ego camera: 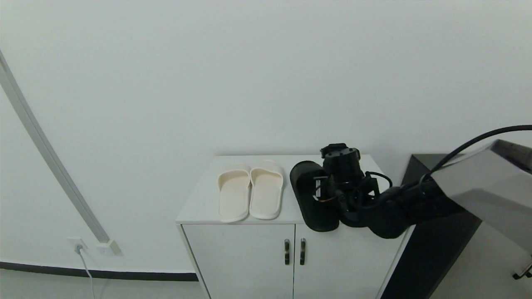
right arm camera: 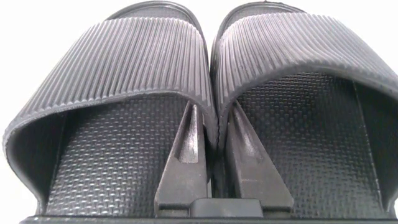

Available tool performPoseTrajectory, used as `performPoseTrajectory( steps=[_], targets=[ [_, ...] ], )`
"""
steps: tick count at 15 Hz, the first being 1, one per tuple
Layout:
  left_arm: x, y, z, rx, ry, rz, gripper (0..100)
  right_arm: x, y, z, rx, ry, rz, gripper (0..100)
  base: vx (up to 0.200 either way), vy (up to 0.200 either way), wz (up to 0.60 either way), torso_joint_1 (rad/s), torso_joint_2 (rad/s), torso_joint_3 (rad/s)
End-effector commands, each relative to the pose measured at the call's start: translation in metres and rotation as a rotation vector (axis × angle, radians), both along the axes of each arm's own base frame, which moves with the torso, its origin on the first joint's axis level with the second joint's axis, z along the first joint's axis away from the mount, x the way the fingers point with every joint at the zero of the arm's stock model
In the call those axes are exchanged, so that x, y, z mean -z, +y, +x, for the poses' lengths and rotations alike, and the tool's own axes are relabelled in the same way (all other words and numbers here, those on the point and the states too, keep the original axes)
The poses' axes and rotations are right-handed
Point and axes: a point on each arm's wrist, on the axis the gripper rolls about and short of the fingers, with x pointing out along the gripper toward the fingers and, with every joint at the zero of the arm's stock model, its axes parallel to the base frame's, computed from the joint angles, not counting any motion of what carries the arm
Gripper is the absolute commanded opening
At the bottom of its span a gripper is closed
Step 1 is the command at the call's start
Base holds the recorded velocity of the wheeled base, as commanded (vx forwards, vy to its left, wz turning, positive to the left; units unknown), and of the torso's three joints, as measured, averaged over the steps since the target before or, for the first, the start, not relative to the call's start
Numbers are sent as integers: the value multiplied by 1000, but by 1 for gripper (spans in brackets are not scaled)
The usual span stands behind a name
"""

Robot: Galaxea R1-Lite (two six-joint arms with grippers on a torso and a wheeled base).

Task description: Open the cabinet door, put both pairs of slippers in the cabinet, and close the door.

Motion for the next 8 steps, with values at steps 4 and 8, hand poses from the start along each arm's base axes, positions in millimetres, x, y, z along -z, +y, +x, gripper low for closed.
performPoseTrajectory(
  steps=[4,8],
  targets=[
    [0,0,0,1,2,2,0,-55,-72,-136,-445,-34,101,0,0,0,0,0,0,0],
    [0,0,0,1,2,1,0,-62,-95,-194,-670,105,88,0,0,0,0,0,0,0]
  ],
)
